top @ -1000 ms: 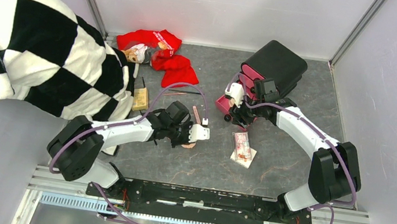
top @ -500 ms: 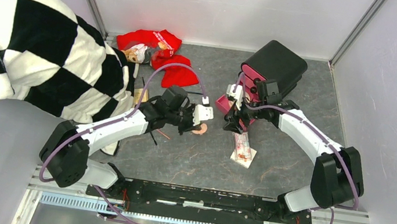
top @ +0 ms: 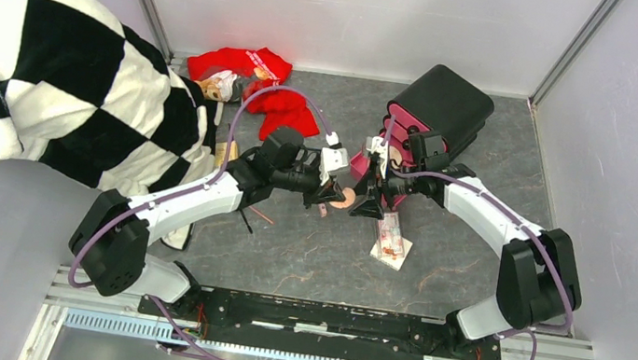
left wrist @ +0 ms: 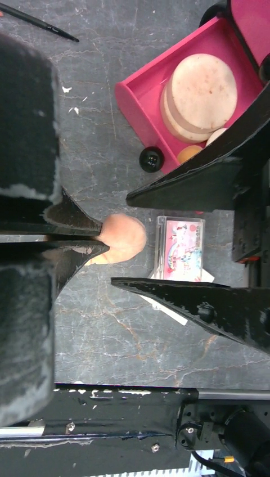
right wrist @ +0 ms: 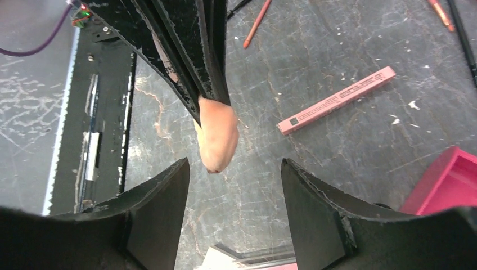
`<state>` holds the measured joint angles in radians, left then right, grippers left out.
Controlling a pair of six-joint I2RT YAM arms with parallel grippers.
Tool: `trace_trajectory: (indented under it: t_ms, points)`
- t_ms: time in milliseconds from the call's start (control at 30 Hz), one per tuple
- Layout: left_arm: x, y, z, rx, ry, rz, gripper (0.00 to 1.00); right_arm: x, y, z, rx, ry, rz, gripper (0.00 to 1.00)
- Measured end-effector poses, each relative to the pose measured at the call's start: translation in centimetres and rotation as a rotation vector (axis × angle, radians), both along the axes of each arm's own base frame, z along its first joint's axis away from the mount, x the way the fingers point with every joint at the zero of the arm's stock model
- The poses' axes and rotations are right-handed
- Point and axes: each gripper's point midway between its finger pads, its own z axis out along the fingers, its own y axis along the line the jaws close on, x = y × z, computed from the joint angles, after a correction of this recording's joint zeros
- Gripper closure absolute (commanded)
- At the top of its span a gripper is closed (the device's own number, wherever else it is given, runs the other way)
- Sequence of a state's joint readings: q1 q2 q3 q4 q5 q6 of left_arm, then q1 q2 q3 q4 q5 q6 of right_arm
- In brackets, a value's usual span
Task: Organize the makeup
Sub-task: Pick up the makeup tool from the center of the board.
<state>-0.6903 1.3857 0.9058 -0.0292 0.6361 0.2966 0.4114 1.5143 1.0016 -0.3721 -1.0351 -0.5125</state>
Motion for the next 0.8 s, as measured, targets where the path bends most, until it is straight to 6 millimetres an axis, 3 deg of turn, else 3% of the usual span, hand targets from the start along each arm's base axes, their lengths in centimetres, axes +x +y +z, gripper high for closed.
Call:
trace_trajectory:
  t_ms: [267,567,633,667,800]
  points:
    - [0.3,-0.4,0.4,-0.03,-0.014,0.011,0.98,-0.9,0.6,-0.2,0.036,0.06,0.043,0.49]
    - [0.0,-0.6,-0.4,-0.015,-0.005,0.008,0.95,-1.2,0.7,-0.3,0.038,0.075,0.055,0.87]
    - [0.1,-0.6,-0.5,-0.014,-0.008,0.014,0.87,-1.1,0.7,-0.3,0.036,0.074,0.053,0.95]
    - [0.1,-0.5,-0.5,-0.013,-0.009,0.015,0.79,-1.0,0.7,-0.3,0.033,0.072,0.05,1.0]
    - [0.2,-0.5,-0.7,-0.002,-0.019,0.016,0.36,-0.4,0.4,-0.8,0.0,0.06,0.019,1.0]
